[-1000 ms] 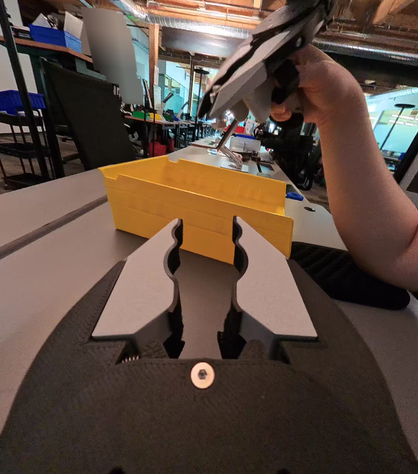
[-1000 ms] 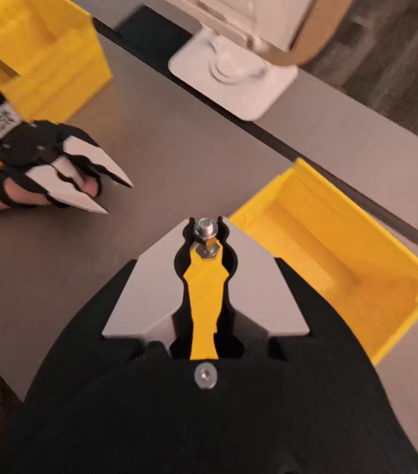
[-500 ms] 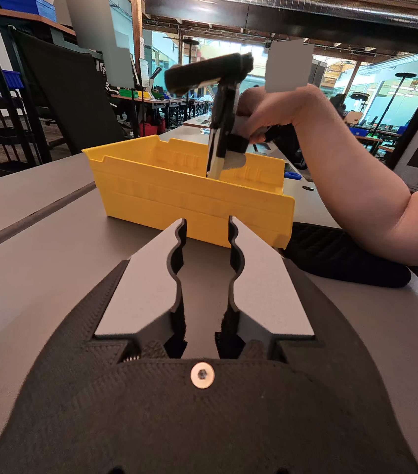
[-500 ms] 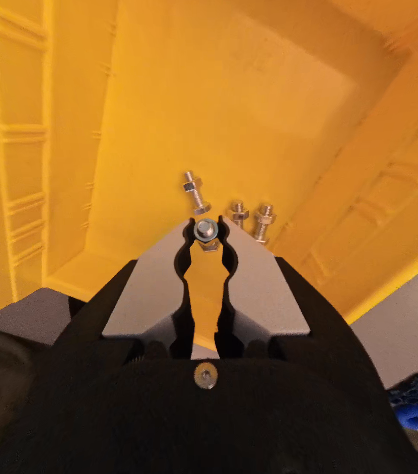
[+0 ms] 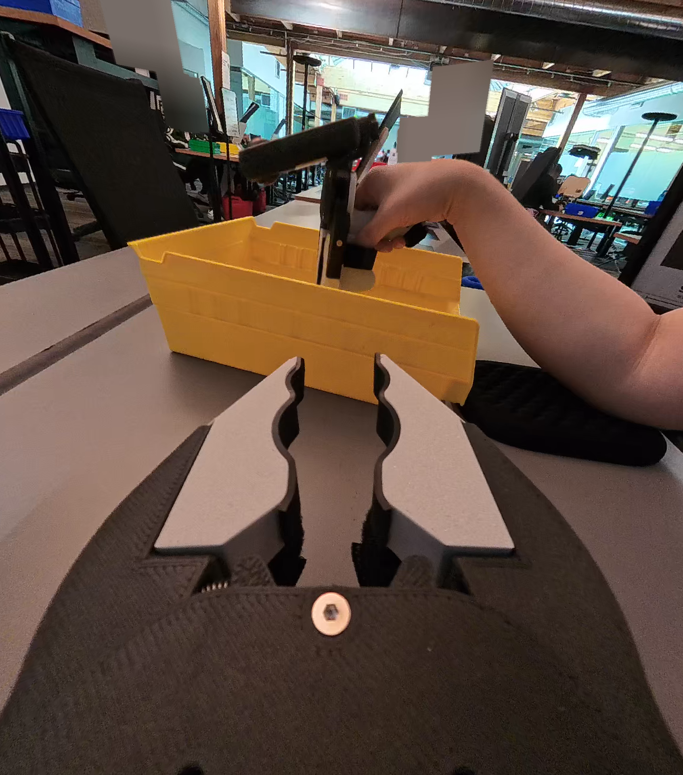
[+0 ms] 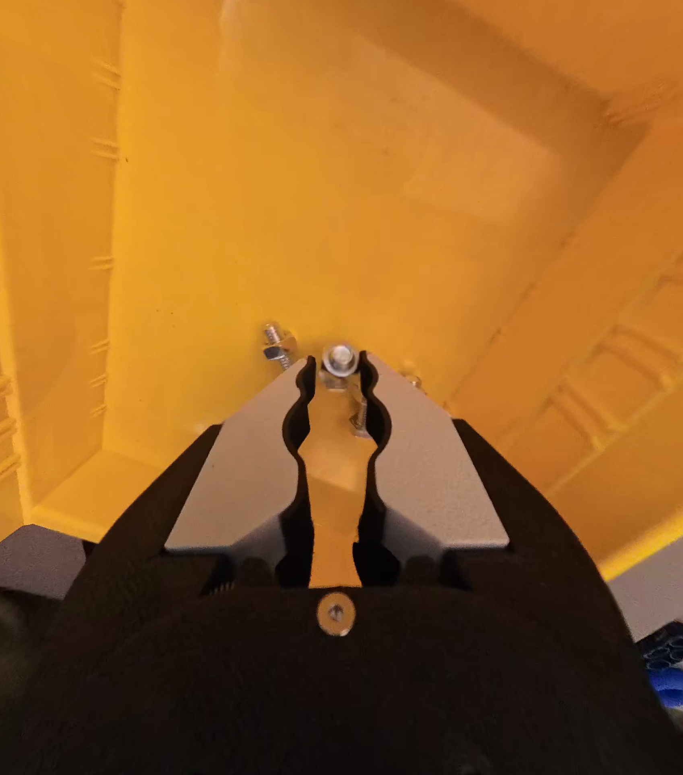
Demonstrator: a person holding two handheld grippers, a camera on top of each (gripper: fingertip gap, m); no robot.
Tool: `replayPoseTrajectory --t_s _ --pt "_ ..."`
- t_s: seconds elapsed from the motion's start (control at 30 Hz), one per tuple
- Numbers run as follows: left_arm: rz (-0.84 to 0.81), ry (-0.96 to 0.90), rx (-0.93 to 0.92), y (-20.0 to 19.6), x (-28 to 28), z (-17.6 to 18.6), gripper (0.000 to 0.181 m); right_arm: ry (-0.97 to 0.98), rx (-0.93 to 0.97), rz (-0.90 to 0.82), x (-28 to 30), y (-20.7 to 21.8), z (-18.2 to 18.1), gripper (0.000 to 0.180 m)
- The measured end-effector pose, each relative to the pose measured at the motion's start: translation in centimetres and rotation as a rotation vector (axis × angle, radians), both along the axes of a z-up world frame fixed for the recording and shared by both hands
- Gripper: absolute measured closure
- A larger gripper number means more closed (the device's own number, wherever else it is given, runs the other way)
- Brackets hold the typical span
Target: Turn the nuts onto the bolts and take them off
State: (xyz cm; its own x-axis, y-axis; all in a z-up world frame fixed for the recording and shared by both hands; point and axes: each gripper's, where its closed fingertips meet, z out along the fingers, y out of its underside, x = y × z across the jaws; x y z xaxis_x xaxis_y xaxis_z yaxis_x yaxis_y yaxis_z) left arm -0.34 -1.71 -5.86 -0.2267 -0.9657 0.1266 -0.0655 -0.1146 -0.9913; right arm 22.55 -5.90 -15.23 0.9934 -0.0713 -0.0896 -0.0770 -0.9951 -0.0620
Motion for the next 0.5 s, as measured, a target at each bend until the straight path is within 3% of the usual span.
replayPoseTrajectory --t_s 0.13,0.3,0.33,0.37,0.4,0.43,0.5 --pt "0.014 -0.028 0.008 0.3 -0.3 1.2 0.148 -0.049 0.197 0.021 0.4 1.4 4.2 0.158" --pt "0.043 -0.142 -0.011 0.8 -1.8 7.2 0.147 -0.289 0.774 0.019 2.8 3.1 16.7 0.15" --pt "0.055 -0.155 -0.001 1.1 -2.4 8.8 0.147 -0.302 0.883 -0.006 3.1 2.7 18.7 0.142" --pt "0.075 -0.159 0.027 1.5 -3.1 10.5 0.147 -0.288 0.956 -0.024 3.2 2.0 19.8 0.121" --pt "0.108 -0.152 0.069 2.1 -3.9 12.0 0.146 -0.242 0.991 -0.023 3.0 1.3 19.6 0.097" --pt "0.157 -0.133 0.121 3.0 -5.0 13.5 0.144 -0.186 0.976 -0.009 2.9 0.6 18.3 0.084" --pt "0.29 -0.026 0.235 5.6 -7.6 15.4 0.137 -0.143 0.761 -0.05 4.7 -1.3 13.7 0.086"
